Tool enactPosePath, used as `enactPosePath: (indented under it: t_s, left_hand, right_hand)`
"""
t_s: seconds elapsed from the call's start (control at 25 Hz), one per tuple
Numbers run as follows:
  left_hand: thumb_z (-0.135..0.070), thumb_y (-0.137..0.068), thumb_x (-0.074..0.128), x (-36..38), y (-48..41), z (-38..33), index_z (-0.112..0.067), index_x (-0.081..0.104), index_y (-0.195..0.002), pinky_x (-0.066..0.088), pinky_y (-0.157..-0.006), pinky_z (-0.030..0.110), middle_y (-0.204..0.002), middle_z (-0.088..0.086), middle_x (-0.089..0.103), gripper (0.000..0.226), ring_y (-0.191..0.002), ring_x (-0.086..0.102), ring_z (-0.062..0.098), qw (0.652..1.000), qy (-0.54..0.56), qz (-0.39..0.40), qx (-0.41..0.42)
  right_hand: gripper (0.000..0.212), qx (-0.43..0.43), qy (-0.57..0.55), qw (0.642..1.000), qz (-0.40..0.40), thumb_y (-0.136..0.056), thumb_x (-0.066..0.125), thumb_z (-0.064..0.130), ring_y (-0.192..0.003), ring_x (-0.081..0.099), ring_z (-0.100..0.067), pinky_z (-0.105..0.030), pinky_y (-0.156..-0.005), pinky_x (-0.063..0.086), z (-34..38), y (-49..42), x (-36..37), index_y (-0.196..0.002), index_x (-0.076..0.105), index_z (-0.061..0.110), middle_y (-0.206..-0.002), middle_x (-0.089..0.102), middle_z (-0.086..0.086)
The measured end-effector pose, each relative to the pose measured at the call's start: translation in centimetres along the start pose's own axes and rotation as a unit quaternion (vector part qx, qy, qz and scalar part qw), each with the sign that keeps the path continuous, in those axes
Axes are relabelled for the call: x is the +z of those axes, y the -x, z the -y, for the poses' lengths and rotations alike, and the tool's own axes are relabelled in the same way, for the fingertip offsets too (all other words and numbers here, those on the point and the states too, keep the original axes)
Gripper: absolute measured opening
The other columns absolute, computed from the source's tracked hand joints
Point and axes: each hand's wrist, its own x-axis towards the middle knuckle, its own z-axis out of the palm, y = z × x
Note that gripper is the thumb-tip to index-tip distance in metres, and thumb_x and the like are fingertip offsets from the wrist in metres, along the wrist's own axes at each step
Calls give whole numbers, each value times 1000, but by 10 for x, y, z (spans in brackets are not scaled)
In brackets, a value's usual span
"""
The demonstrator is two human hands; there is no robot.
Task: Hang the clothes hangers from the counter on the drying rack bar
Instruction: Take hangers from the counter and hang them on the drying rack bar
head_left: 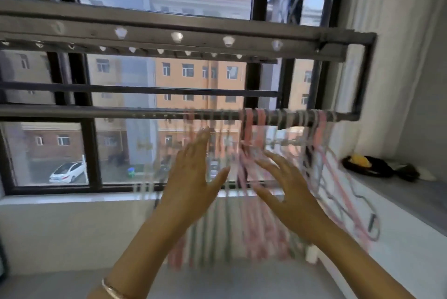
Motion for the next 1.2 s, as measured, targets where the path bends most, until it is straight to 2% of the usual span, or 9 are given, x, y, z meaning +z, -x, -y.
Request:
enactPosePath:
  t_s: [0.12, 0.24, 0.36, 0.48, 0.56, 0.76, 0.88, 1.0, 1.2]
  left_hand:
    - [-53, -91, 41, 74, 0, -71, -30, -6, -149, 1, -119, 33, -158, -11, -4, 79, -146, -4, 12, 999, -37, 23, 29]
    - [-55, -92, 37, 158, -3, -147, -30, -8, -149, -1, -119, 35, -158, -10, -6, 77, -146, -7, 16, 996, -38, 55, 63]
    - [-53, -93, 34, 236, -14, -221, -30, -6, -149, 0, -119, 37, -159, -7, -6, 73, -146, -8, 18, 992, -22, 85, 94]
    - [-53, -95, 31, 315, -23, -289, -29, -6, -149, -3, -118, 38, -159, -5, -6, 70, -146, -8, 20, 982, 3, 119, 148]
    - [-53, -95, 30, 372, -28, -326, -29, -6, -149, -4, -117, 39, -159, -7, -7, 69, -146, -9, 19, 970, 37, 161, 179]
    - [-54, -95, 29, 532, -58, -392, -27, -4, -150, 0, -118, 39, -159, -4, -5, 70, -146, -5, 21, 936, 98, 264, 212]
    - [-54, -95, 31, 631, -85, -420, -25, 0, -150, 7, -119, 40, -159, -2, 2, 70, -146, 1, 21, 905, 124, 328, 243]
    - [-52, -95, 34, 720, -110, -435, -26, 5, -150, 8, -119, 39, -159, -3, 9, 67, -146, 5, 20, 872, 135, 381, 276]
    - [-52, -95, 36, 838, -129, -449, -26, 5, -150, 12, -118, 42, -158, -3, 13, 69, -145, 11, 22, 851, 111, 426, 286]
  right_hand:
    - [56, 40, -2, 998, -40, -80, 48, 66, -140, 6, 4, -28, -112, 16, -70, 48, -74, -129, 23, 57, -153, 4, 25]
    - [59, 104, 22, 990, -92, -78, 50, 58, -140, 12, 1, -32, -113, 25, -148, 100, -154, -132, 27, 54, -152, 3, 26]
    - [56, 161, 41, 977, -132, -82, 54, 49, -138, 14, 3, -20, -107, 32, -216, 144, -217, -132, 29, 52, -150, 4, 29]
    - [61, 215, 89, 959, -161, -81, 54, 51, -142, 9, -3, -39, -114, 27, -285, 185, -264, -138, 32, 44, -154, 5, 22]
    - [60, 274, 110, 939, -175, -83, 56, 46, -139, 11, 1, -42, -113, 28, -331, 212, -290, -139, 35, 37, -155, 7, 18]
    - [61, 351, 172, 899, -195, -85, 62, 34, -139, 12, -2, -25, -112, 21, -451, 259, -317, -140, 36, 27, -155, 17, 7]
    - [60, 413, 171, 871, -205, -86, 62, 32, -143, 12, -10, -35, -115, 23, -528, 270, -326, -140, 37, 22, -155, 18, 2]
    - [54, 463, 169, 841, -223, -87, 61, 30, -143, 17, -18, -35, -115, 22, -601, 275, -335, -137, 41, 20, -152, 25, 0]
    - [48, 549, 136, 794, -222, -86, 63, 23, -137, 29, -16, -18, -107, 21, -696, 285, -327, -131, 46, 16, -146, 33, -4]
